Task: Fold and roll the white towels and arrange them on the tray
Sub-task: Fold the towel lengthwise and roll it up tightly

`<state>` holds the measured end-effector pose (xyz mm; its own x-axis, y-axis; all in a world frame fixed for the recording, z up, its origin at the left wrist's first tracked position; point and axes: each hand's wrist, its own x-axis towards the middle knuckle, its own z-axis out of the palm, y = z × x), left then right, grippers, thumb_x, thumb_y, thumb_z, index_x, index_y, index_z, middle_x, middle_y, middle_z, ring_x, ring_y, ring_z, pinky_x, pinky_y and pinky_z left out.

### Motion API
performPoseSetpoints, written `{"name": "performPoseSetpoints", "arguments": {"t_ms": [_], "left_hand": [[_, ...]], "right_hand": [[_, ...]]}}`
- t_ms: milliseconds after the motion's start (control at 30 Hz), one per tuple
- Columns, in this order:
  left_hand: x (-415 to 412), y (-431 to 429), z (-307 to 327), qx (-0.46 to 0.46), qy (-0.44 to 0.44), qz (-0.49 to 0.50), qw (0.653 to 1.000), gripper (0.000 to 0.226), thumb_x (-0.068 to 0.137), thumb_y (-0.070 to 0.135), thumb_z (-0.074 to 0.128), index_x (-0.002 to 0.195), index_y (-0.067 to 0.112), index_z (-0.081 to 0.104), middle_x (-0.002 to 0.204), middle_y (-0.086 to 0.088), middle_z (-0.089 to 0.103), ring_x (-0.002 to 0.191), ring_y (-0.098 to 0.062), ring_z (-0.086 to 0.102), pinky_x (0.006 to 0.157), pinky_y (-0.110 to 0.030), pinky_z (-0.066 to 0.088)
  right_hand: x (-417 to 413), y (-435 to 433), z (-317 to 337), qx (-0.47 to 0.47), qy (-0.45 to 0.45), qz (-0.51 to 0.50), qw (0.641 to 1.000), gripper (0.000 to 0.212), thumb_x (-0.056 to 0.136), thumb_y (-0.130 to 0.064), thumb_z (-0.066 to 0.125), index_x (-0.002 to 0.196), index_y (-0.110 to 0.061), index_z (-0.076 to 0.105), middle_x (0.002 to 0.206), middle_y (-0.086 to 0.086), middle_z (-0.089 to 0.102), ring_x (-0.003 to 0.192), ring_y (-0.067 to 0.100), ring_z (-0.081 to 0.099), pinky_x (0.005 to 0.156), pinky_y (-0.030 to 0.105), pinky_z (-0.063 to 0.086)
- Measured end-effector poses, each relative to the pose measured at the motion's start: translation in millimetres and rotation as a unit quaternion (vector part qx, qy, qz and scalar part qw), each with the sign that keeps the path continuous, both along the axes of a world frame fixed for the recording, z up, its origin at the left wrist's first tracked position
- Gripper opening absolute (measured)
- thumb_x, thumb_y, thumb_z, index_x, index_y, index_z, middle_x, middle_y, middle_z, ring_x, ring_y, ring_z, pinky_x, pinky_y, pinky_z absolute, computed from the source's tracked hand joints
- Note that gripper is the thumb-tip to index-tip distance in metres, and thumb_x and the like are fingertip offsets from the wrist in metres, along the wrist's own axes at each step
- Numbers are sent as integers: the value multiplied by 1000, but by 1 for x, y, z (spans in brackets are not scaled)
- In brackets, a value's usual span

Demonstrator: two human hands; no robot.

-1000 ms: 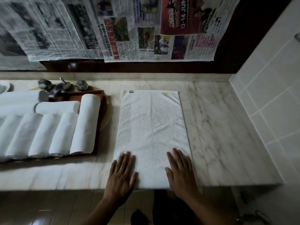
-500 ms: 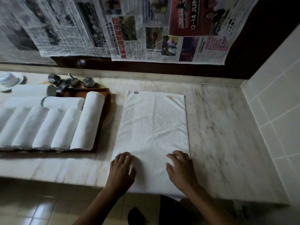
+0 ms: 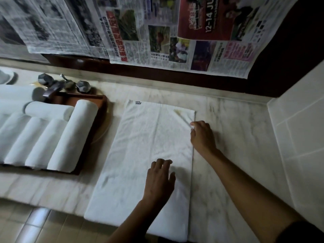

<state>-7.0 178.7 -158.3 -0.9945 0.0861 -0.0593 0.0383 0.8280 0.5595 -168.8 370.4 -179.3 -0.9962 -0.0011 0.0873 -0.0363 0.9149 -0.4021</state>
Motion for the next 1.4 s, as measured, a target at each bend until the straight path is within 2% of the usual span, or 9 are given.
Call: {"name": "performPoseSetpoints", "arguments": {"t_ms": [200,367,567,767,900,1033,1167,1300,1400], "left_hand": [[-9,43,-7,-6,-37,0,999,43,98,36,61,137,27,50,129,6,54,114,-16,51,90,-29,47],[-2,55,-21,-60,-25,-4,998,31,89,45,53,114,28,58,115,6,54,101,-21,53,76,-34,48],[-6,74,-31,-103,-16,40,994,45,79,66,52,101,27,56,105,6,52,93,-22,48,75,-40,46],[-13,87,-29,-117,5,-1,993,17,76,37,57,82,21,53,88,1,50,77,-25,49,60,-40,41],[-17,77,-23,-22,-20,28,999,14,76,21,61,79,21,47,81,5,50,76,-19,48,58,-37,45],[-17,53,7,147,-61,71,985,7,91,24,60,87,26,56,96,11,52,91,-8,51,79,-23,46],[-19,19,44,232,-77,138,960,11,91,23,68,83,28,62,88,9,61,82,-5,59,70,-14,43],[-26,-30,70,328,-140,189,915,10,83,31,68,81,22,64,77,3,67,74,-12,62,72,-35,51],[-32,-66,77,451,-175,240,842,7,89,14,61,83,10,59,80,-15,65,75,-26,63,76,-47,55]], "right_hand": [[-77,16,-4,52,-47,-10,998,29,102,-26,58,124,-7,61,122,17,61,113,38,55,92,45,48],[-111,18,-2,26,-83,2,996,24,99,-26,62,116,-9,61,123,17,56,115,38,53,95,43,46],[-129,30,20,-34,-128,-18,991,19,100,-24,56,113,-10,55,118,18,65,109,40,61,85,35,46],[-127,47,36,-107,-135,-23,985,9,95,-17,52,101,-22,56,99,7,67,84,26,61,71,29,42],[-131,44,52,-175,-155,-1,972,19,94,-21,55,84,-28,69,87,-4,71,80,16,66,70,28,48],[-138,36,66,-270,-190,24,943,30,86,-10,54,91,-26,78,92,2,76,81,16,68,92,44,58],[-140,22,76,-284,-175,103,937,29,91,3,65,100,-21,77,95,8,77,92,22,72,97,46,57],[-151,-15,77,-269,-102,120,950,20,93,-14,74,90,-34,76,91,-3,77,86,14,70,86,41,57],[-166,-58,71,-248,-73,128,958,7,92,-21,76,94,-27,74,89,-9,72,87,15,66,86,39,54]]}}
